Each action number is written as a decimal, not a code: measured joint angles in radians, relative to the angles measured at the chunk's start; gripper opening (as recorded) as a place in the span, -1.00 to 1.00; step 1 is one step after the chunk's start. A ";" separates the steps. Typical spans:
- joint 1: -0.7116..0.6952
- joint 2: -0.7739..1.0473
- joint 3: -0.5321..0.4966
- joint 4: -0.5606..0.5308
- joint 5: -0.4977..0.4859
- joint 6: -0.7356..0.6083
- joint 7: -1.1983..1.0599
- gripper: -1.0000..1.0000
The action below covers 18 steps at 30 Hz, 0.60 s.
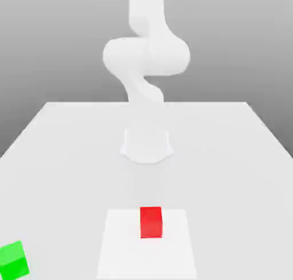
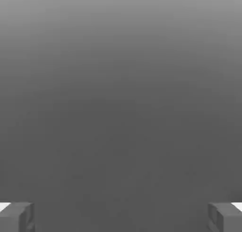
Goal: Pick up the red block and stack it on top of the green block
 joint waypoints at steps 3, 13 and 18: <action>0.008 0.113 -0.005 -0.074 0.010 0.072 -0.011 0.00; 0.024 0.485 -0.001 -0.317 0.026 0.307 -0.033 0.00; 0.024 0.673 0.003 -0.438 0.001 0.427 -0.020 0.00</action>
